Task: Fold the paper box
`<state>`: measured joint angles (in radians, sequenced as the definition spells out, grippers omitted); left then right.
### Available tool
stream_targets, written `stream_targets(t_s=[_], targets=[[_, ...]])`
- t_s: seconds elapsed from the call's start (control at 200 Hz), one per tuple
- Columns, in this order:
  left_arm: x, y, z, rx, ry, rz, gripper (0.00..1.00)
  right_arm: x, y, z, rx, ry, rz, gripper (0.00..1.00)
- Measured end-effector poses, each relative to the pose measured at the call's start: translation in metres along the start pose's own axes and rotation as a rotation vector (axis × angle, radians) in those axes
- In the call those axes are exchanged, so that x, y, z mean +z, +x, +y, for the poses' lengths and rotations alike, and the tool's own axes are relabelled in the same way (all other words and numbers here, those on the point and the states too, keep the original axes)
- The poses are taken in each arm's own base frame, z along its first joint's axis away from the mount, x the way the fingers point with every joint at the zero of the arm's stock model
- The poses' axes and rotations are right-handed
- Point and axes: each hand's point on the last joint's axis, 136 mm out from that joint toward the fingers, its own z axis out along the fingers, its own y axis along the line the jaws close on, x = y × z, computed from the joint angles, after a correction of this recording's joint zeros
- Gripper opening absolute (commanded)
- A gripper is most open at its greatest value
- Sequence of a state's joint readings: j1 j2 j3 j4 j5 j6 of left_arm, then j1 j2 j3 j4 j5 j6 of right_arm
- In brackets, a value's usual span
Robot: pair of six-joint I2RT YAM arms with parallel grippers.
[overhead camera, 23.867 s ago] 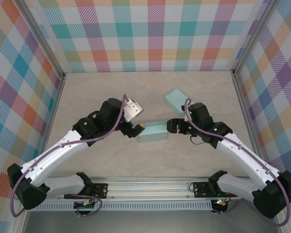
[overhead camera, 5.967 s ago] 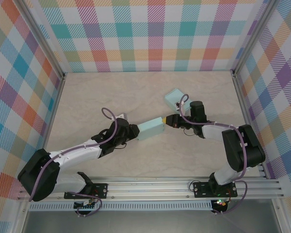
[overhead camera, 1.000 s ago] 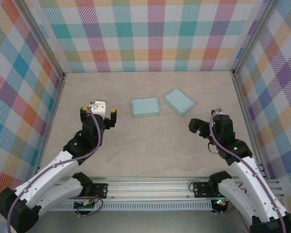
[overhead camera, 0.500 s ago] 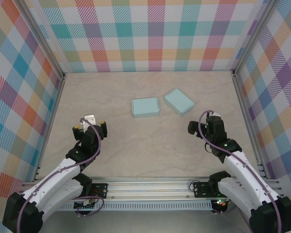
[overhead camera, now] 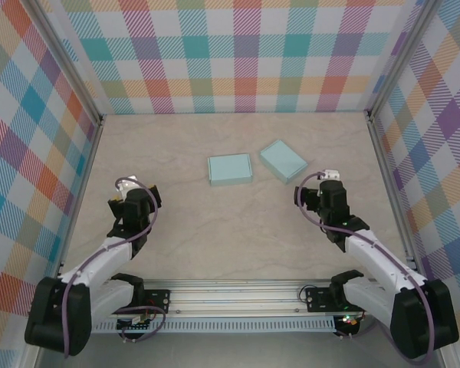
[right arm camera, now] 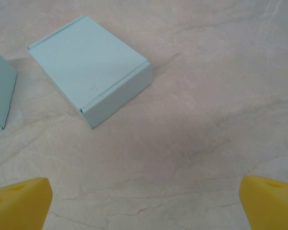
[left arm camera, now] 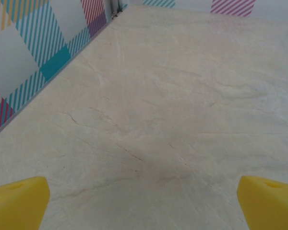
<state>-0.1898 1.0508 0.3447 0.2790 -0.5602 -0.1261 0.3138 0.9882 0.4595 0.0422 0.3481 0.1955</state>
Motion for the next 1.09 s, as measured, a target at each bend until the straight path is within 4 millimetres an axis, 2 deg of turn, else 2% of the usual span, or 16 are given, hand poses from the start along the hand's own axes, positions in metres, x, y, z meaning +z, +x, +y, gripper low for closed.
stream_targets(t_s=[0.25,0.605,0.81,1.095], targets=[[0.025,0.016,-0.006,0.012,0.011,0.034,1.00,0.015,-0.016,-0.003,-0.099,0.029,-0.089,1.00],[0.033,-0.001,-0.027,-0.002,0.105,-0.083,1.00,0.029,-0.025,-0.021,-0.111,0.082,-0.135,1.00],[0.041,0.010,-0.040,0.031,0.163,-0.081,1.00,0.030,-0.030,-0.031,-0.088,0.089,-0.168,1.00],[0.054,0.032,-0.066,0.117,0.275,-0.022,1.00,0.031,-0.025,-0.043,-0.066,0.094,-0.179,1.00]])
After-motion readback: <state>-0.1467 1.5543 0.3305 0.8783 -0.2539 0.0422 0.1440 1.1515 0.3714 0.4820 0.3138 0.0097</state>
